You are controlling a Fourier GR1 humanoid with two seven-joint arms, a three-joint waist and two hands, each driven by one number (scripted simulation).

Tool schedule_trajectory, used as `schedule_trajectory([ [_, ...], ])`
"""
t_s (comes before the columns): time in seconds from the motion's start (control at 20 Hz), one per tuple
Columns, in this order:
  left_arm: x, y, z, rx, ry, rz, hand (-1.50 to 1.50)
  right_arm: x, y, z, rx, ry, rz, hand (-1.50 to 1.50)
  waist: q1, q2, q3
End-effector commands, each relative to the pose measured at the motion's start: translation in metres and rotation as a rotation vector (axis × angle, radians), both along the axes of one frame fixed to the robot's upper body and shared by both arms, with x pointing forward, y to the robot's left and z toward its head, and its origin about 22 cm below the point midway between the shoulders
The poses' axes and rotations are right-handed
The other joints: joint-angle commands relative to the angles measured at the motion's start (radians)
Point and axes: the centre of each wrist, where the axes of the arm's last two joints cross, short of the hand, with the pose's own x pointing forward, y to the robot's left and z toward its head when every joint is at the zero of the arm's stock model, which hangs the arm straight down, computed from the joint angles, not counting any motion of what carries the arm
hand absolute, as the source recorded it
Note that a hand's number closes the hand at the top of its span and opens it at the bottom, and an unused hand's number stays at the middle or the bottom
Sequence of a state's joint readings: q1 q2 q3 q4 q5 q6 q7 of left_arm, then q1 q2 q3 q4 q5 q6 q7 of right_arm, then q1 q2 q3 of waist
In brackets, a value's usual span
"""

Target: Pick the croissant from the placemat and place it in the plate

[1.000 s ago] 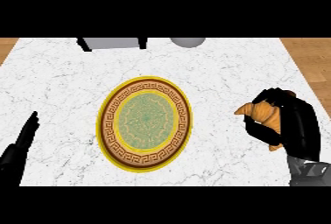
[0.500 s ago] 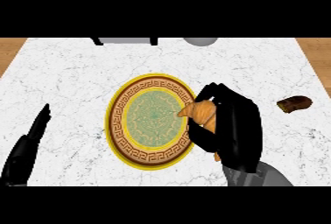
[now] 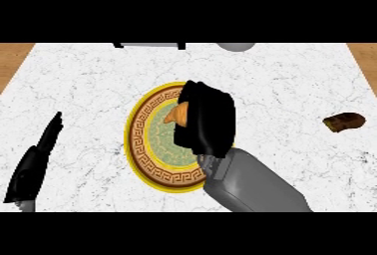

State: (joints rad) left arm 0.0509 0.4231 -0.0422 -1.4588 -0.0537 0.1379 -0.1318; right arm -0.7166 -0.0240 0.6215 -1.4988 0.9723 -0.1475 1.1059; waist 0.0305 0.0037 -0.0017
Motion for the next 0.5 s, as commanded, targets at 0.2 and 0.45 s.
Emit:
schedule_trajectory([
  [0.2,-0.001,-0.008,0.003,-0.014,-0.005,-0.035,0.0,0.027,0.001,-0.047,0.241,0.124,-0.185,1.5,0.022,0.006,0.002],
  [0.45,-0.002,-0.01,0.002,-0.019,0.003,-0.052,0.0,0.04,0.008,-0.052,0.273,0.169,-0.244,-1.5,0.026,0.003,0.002],
])
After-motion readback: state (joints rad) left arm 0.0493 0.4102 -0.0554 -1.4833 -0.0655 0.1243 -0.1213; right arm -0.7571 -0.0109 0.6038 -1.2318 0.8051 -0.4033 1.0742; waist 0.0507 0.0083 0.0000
